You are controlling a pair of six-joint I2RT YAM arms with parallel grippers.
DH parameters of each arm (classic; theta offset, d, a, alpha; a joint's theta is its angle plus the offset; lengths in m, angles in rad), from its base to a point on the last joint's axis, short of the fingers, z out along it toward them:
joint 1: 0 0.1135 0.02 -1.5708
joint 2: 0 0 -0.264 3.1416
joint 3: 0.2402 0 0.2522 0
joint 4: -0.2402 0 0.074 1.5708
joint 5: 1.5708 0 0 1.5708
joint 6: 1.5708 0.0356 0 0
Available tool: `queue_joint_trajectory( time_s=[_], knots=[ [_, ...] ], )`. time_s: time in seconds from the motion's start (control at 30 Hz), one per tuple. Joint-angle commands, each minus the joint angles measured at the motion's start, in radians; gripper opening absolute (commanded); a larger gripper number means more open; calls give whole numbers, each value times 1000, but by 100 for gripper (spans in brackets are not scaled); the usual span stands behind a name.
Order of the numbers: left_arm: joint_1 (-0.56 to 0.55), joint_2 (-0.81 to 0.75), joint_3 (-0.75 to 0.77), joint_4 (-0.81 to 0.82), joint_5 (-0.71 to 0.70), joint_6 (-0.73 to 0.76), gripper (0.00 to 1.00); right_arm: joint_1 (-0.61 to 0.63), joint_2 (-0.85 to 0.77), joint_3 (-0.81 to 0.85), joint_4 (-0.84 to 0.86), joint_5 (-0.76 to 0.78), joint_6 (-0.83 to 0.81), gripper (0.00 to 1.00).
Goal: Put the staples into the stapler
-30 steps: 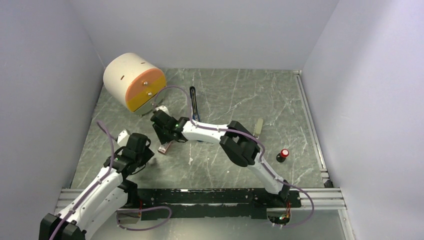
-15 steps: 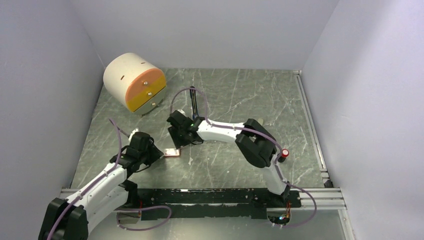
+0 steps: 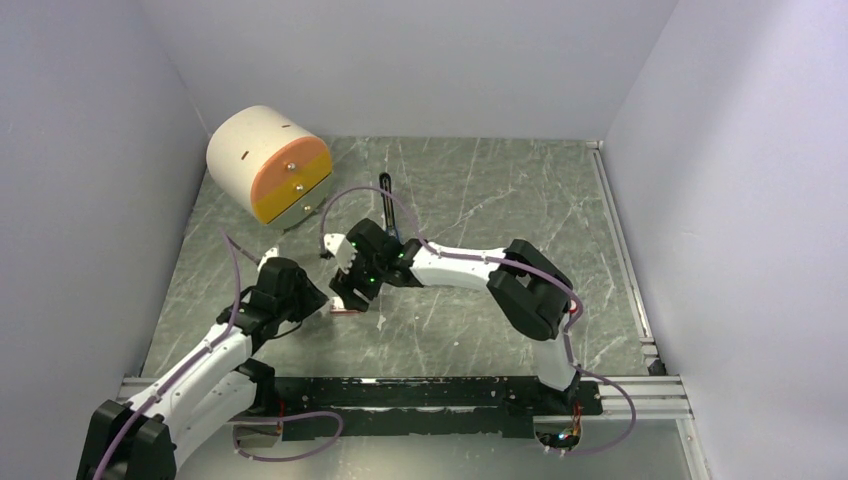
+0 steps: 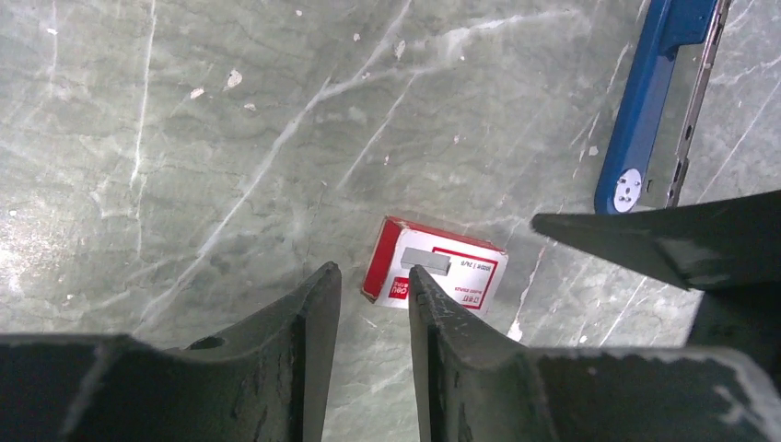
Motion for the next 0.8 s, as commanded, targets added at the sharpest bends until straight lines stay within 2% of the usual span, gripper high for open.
queue_joint_trajectory(
  time_s=[0.0, 0.17, 0.37, 0.77],
  knots=[
    [7, 7, 23, 17, 4, 31, 38, 4, -3, -59, 89, -175, -231, 68],
    [7, 29, -12, 78, 53, 27, 37, 3, 27, -74, 113, -223, -322, 68],
    [9, 73, -34, 138, 88, 37, 47, 4, 66, -80, 126, -247, -352, 64],
    [18, 87, -62, 221, 135, 68, 50, 5, 98, -113, 210, -178, -375, 61]
  ],
)
